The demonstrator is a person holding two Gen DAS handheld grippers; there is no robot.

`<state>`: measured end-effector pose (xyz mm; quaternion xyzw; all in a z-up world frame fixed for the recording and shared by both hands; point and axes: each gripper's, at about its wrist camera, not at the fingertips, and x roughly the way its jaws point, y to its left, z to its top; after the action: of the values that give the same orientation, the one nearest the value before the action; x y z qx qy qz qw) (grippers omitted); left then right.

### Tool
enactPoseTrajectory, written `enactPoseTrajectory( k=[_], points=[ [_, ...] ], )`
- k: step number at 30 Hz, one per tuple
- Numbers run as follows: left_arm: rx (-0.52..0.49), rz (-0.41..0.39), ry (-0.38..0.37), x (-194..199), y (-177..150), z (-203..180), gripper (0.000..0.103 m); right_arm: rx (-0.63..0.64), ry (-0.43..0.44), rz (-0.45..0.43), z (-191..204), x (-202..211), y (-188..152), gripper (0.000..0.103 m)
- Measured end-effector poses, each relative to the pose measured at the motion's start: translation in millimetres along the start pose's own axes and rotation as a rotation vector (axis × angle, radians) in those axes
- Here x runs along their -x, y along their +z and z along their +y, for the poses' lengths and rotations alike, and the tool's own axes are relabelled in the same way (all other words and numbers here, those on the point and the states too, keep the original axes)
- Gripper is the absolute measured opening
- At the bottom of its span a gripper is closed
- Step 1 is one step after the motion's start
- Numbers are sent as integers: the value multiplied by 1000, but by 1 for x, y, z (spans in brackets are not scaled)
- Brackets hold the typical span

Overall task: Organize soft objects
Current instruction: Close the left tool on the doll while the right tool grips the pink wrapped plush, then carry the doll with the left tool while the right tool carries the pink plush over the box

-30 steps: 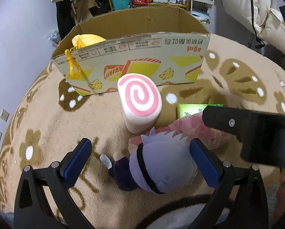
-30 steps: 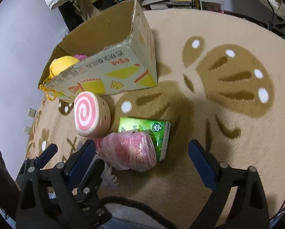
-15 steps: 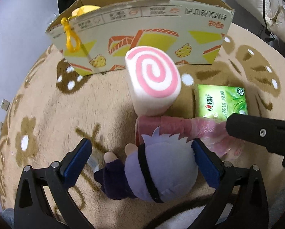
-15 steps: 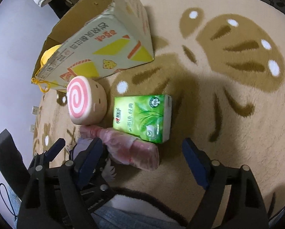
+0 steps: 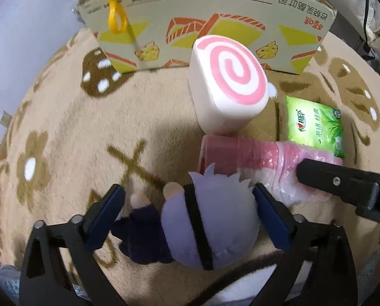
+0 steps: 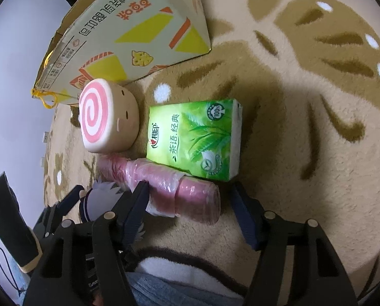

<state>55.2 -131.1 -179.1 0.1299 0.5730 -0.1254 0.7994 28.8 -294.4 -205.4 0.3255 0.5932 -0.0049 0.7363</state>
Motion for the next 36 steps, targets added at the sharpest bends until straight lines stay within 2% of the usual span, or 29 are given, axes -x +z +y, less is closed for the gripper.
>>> enactPoseTrajectory(
  k=[2, 3, 5, 9, 12, 20, 27, 36],
  points=[
    [20, 11, -9, 0, 0, 4, 92, 11, -13, 2, 3, 0, -1, 49],
    [22, 11, -14, 0, -1, 6, 86, 12, -5, 3, 5, -2, -3, 45],
    [32, 23, -23, 0, -2, 12, 85, 10, 10, -16, 11, -2, -5, 37],
    [33, 10, -23, 9, -8, 14, 77, 32, 33, -100, 17, 17, -8, 25],
    [29, -7, -23, 17, -11, 16, 73, 79, 17, -177, 29, 33, -12, 21],
    [13, -153, -9, 55, -6, 25, 72, 187, -43, -354, 53, 79, -22, 15],
    [20, -276, 37, 95, -7, 28, 73, 238, -80, -450, 65, 110, -26, 15],
    [43, -387, 58, 131, -8, 39, 73, 287, -120, -588, 76, 154, -36, 15]
  ],
)
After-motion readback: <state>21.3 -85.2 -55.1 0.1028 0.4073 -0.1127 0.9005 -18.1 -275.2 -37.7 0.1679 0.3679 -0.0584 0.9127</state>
